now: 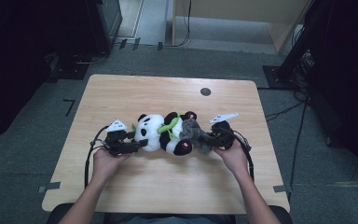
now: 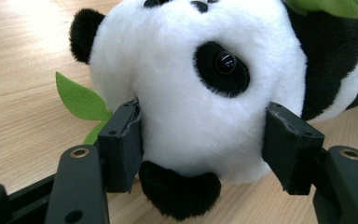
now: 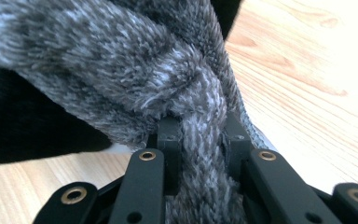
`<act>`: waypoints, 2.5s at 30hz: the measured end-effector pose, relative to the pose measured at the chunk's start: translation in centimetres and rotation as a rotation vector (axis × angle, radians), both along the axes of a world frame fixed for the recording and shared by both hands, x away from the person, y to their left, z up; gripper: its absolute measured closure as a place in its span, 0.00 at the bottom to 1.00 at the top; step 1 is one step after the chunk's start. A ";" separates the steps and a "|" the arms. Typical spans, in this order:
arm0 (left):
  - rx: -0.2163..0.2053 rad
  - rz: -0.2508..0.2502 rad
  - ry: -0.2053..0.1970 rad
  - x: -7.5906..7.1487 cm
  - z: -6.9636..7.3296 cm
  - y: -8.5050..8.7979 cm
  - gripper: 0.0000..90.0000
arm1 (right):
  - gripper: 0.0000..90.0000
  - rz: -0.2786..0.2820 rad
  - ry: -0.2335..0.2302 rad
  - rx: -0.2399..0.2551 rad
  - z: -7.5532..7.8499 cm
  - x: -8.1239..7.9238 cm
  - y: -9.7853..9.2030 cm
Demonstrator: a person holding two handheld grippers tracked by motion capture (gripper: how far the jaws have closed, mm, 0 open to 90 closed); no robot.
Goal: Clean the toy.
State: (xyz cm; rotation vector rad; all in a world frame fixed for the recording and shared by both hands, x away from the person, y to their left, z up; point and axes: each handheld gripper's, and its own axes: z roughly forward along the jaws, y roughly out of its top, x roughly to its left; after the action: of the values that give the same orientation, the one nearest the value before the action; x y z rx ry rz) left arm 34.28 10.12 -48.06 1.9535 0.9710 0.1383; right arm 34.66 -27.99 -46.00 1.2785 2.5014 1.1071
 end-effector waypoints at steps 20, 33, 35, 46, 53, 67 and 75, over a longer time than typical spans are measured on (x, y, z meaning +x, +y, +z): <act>-0.007 -0.013 -0.029 0.1 -0.1 0.1 0.31 | 0.84 -0.152 -0.012 0.039 1.6 -0.1 -4.4; -0.006 -0.063 -0.057 0.1 -0.9 -0.7 0.05 | 0.85 -0.079 -0.069 0.073 4.9 -1.2 -1.8; 0.024 -0.078 -0.084 0.1 -1.3 -1.0 0.02 | 0.85 -0.063 -0.066 0.071 4.8 -1.0 -1.2; 0.077 -0.023 -0.131 -0.5 -1.0 -1.3 0.27 | 0.85 -0.041 -0.105 0.108 7.8 -1.2 1.4; 0.058 -0.008 -0.112 -0.3 -0.6 -1.3 0.34 | 0.85 0.079 -0.134 0.114 9.8 -0.7 7.1; 0.029 0.013 -0.086 -0.2 -0.4 -1.2 0.35 | 0.85 0.150 -0.075 -0.009 6.8 2.3 16.5; 0.031 0.022 -0.064 -0.2 -0.5 -1.3 0.36 | 0.86 0.182 -0.106 -0.087 5.9 1.5 17.7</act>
State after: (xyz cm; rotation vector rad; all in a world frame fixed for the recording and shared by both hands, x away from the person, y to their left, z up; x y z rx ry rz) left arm 34.10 8.84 -48.52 1.9554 0.9534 0.2277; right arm 36.21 -10.34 -40.06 0.9607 2.5951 1.0571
